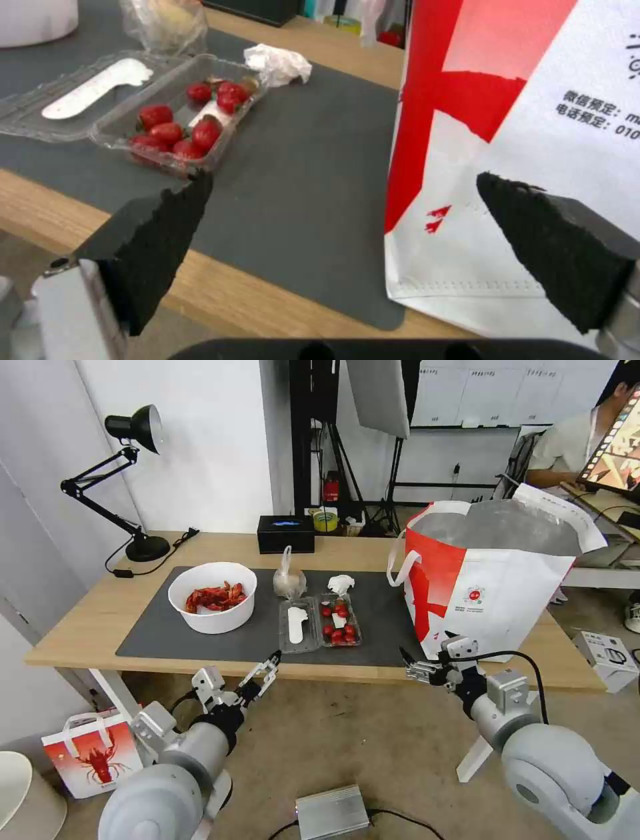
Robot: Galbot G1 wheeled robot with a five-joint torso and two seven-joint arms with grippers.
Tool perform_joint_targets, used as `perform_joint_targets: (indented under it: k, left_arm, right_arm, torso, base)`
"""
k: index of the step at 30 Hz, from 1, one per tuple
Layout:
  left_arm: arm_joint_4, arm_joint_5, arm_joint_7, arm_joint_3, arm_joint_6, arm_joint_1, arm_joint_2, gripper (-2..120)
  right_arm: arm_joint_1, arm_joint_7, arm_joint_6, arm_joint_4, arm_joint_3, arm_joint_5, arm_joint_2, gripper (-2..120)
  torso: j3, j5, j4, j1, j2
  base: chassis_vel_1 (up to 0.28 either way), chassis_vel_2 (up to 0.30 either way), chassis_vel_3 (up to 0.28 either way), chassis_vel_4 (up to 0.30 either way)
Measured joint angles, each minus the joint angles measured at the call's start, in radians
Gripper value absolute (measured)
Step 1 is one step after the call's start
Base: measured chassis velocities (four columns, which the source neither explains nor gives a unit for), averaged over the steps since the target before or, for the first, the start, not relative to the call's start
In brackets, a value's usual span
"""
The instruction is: Pick up the trash from the table and place it into the takeout bag.
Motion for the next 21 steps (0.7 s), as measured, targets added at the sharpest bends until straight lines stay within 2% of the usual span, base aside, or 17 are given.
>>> perform_joint_targets:
  k: [7, 13, 15, 21]
  left_arm:
    - [-0.006, -0.215, -0.047, -0.024, -0.03, -0.062, -0.008, 100]
    - [0.001, -0.283, -0.071, -0.027, -0.051, -0.092, -0.021, 100]
    - [0.009, -0.33, -0.096, -0.037, -0.058, -0.11, -0.029, 100]
    - [0.019, -0.354, -0.109, -0.044, -0.065, -0.116, -0.045, 100]
  right_arm:
    - [0.002, -0.016, 0.019, -0.001, 0.0, -0.002, 0.002, 100]
    - [0.01, -0.044, 0.062, -0.008, -0.003, -0.002, 0.004, 100]
    - [0.013, -0.047, 0.065, -0.01, -0.006, -0.002, 0.006, 100]
    - [0.01, -0.048, 0.066, -0.01, -0.014, -0.009, 0.019, 100]
  torso:
    - [0.0, 0.0, 0.0, 0.0, 0.0]
    - [0.0, 0.0001, 0.0001, 0.0, 0.0]
    - [0.0, 0.0001, 0.0, 0.0, 0.0]
    - [0.0, 0.0001, 0.0001, 0.0, 0.0]
  base:
    - [0.0, 0.0, 0.0, 0.0]
    - [0.0, 0.0, 0.0, 0.0]
    - [0.0, 0.0, 0.0, 0.0]
    - [0.0, 0.0, 0.0, 0.0]
